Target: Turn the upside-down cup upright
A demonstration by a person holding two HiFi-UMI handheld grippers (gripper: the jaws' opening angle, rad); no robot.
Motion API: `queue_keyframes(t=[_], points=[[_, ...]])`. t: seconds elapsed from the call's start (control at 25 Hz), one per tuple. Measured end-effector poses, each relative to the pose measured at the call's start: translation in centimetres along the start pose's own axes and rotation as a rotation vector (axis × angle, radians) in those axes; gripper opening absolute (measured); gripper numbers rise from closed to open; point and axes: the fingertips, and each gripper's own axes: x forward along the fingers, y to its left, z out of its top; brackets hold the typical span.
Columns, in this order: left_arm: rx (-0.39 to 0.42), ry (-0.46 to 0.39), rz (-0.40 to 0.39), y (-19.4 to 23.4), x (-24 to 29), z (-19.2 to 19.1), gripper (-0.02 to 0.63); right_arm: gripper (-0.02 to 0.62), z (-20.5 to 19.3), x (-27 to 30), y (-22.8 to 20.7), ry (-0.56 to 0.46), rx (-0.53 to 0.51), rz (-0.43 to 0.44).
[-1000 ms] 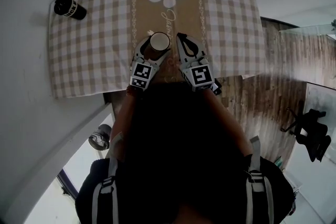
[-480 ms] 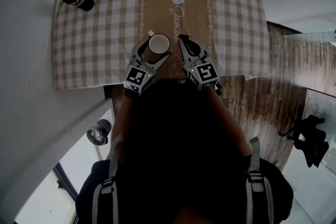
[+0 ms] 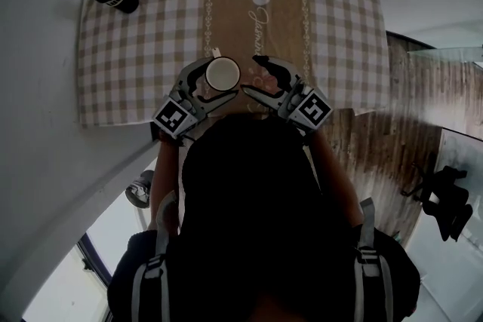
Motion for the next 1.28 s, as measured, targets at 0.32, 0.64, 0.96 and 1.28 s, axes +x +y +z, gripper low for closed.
queue_keyframes(t=[0.32,0.64,0.96,1.28], points=[[0.008,-0.05,-0.01,-0.5,0.9,1.3,0.391,0.39,0.1,2.4,2.2,0.027,-0.033,0.077],[0.032,-0.057,0.045,-1.3,1.1,2.0,0.391,0.393,0.5,2.4,2.9,0.025,-0.005,0.055],[0.084,-0.038,0.064,-0.6,0.9,1.0,0.391,0.396,-0.7,4.1,2.5,0.088,-0.013,-0.002],[0.133,0.001,0.107,-0.8,2.5,0.1,0.391,0.385,-1.3,3.3,1.3,0.088,-0.066,-0.07]])
